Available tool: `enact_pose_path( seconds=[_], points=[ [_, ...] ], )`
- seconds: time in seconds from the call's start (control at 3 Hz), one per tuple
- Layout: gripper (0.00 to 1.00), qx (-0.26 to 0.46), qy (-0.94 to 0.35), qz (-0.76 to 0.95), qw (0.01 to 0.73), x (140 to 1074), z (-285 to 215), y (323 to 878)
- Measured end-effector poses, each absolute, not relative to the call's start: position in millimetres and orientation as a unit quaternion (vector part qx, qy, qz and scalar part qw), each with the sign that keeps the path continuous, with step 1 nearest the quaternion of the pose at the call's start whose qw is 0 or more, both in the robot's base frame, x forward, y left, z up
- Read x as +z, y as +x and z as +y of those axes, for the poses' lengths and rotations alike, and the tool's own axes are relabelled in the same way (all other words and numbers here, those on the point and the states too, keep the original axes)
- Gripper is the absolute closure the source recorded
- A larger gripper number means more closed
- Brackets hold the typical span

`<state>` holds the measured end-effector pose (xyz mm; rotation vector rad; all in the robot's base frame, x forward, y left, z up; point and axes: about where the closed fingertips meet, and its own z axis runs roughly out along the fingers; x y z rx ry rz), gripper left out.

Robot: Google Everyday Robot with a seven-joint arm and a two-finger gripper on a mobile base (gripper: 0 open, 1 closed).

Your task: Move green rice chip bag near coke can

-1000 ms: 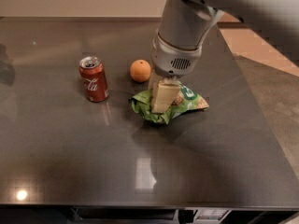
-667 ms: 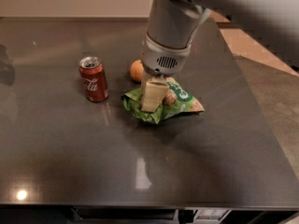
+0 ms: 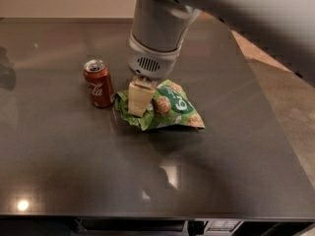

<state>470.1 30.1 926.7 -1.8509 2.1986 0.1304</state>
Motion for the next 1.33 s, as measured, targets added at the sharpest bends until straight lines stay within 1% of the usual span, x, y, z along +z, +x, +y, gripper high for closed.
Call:
enact_pose_path(
  seconds=[0.33,0.67,1.0,1.33],
  points=[
    [0.84,0.040,-0.617,0.774,0.139,926.4,42.7,481.4],
    [0.58,0.037,-0.598,0.788,0.139,921.0,52.3,494.5],
    [0.36,0.037,-0.587,0.797,0.137,914.6,58.2,505.5],
    [0.13,0.037,-0.588,0.796,0.138,914.1,59.0,505.0]
  ],
)
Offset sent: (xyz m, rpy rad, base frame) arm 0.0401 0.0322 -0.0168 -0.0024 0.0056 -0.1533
